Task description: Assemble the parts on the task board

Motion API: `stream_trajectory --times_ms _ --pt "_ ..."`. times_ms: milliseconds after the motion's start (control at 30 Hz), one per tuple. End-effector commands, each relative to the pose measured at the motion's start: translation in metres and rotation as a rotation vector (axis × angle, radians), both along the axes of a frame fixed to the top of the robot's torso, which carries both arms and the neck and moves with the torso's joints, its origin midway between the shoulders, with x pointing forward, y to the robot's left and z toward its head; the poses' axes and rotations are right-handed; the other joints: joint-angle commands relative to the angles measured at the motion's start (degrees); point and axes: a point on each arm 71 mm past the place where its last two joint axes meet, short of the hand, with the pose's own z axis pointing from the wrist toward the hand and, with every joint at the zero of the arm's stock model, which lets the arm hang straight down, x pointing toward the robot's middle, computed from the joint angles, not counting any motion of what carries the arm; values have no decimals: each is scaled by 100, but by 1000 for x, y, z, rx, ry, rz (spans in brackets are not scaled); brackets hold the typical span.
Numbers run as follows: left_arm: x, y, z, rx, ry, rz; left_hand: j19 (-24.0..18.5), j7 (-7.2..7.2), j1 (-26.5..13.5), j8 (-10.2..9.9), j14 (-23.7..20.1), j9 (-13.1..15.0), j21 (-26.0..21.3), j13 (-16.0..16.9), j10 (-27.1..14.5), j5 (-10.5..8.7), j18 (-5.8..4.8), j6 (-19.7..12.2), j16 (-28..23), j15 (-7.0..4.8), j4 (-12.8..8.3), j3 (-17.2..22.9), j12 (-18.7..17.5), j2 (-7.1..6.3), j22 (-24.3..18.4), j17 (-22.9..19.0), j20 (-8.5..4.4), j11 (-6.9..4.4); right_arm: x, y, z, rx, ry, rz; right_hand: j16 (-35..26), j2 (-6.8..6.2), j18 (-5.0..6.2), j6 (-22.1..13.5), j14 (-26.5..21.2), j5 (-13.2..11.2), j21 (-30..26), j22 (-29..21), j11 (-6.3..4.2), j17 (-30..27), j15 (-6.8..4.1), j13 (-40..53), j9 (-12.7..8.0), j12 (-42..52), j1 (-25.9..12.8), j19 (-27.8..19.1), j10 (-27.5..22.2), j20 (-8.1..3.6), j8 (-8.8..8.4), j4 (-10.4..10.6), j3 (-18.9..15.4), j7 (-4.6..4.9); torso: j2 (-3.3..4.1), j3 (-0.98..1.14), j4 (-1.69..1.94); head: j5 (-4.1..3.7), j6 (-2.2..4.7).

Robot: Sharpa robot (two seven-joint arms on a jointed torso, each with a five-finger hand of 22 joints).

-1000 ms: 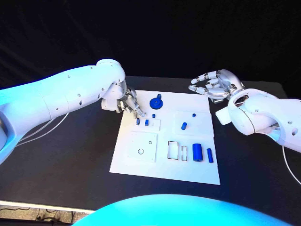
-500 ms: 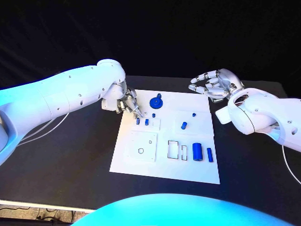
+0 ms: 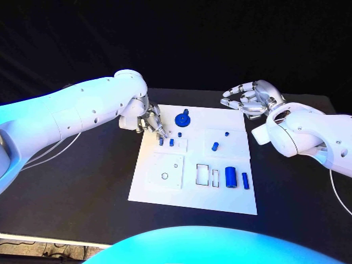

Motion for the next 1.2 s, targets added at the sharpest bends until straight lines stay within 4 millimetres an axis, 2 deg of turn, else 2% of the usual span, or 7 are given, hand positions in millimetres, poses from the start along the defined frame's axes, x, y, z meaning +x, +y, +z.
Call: stream_trajectory --times_ms 33,333,967,1067,1100,1133,1200 --pt "-3 -3 -2 -2 21 -16 23 -22 78 35 324 5 8 9 -26 -4 35 4 35 9 2 59 36 -17 8 648 33 -23 -1 2 0 -2 -5 22 -31 -2 98 -39 505 30 -29 1149 44 1127 11 992 -8 -16 -74 335 62 19 22 0 25 8 0 -1 1 -3 0" --pt "-4 -3 -2 -2 24 -20 44 -46 330 64 336 17 25 18 -5 -25 29 10 53 -11 -90 386 60 -45 38 679 34 -47 0 2 0 -2 -5 22 -32 -1 97 -38 504 32 -27 1151 43 1126 10 996 -8 -11 -74 337 67 19 29 -4 33 7 -2 1 1 -13 0" --pt "-5 -3 -3 7 45 -39 64 -73 452 98 363 26 40 53 37 -26 23 53 91 -28 -198 567 92 -114 66 754 35 -69 0 2 0 -2 -6 21 -32 -1 97 -38 504 32 -27 1151 43 1126 10 996 -8 -11 -74 337 67 19 29 -4 33 7 -1 -1 0 -18 0" --pt "-5 -3 -3 3 36 -33 76 -103 602 112 374 28 49 52 54 -7 20 61 104 -55 -360 797 91 -139 82 779 32 -98 0 2 0 -2 -6 21 -32 -1 97 -38 504 32 -27 1151 43 1126 10 996 -8 -11 -74 337 67 19 29 -4 33 7 0 0 -4 -12 0" --pt "-5 -3 -2 0 33 -30 92 -126 797 123 385 39 61 70 74 22 16 47 119 -81 -554 1010 99 -141 100 810 29 -121 0 2 0 -2 -6 21 -32 -1 97 -38 504 32 -27 1151 43 1126 10 996 -8 -11 -74 337 67 19 29 -4 33 7 0 0 -3 -11 0" --pt "-5 -3 -2 -3 30 -26 99 -112 769 152 391 62 68 56 93 12 14 42 125 -68 -632 1184 86 -180 110 822 24 -106 0 2 0 -2 -7 21 -32 -1 97 -38 504 32 -27 1151 43 1126 10 996 -8 -11 -74 337 67 19 29 -4 33 7 -1 -1 -4 -11 0" --pt "-4 -3 -2 -11 23 -19 144 -23 819 269 413 175 112 51 159 125 3 5 151 -24 -985 1700 67 -233 165 878 8 -51 0 2 0 -2 -7 20 -32 -1 97 -38 504 32 -27 1151 43 1126 10 996 -8 -11 -74 337 67 19 29 -4 33 7 -1 0 -2 -15 0"
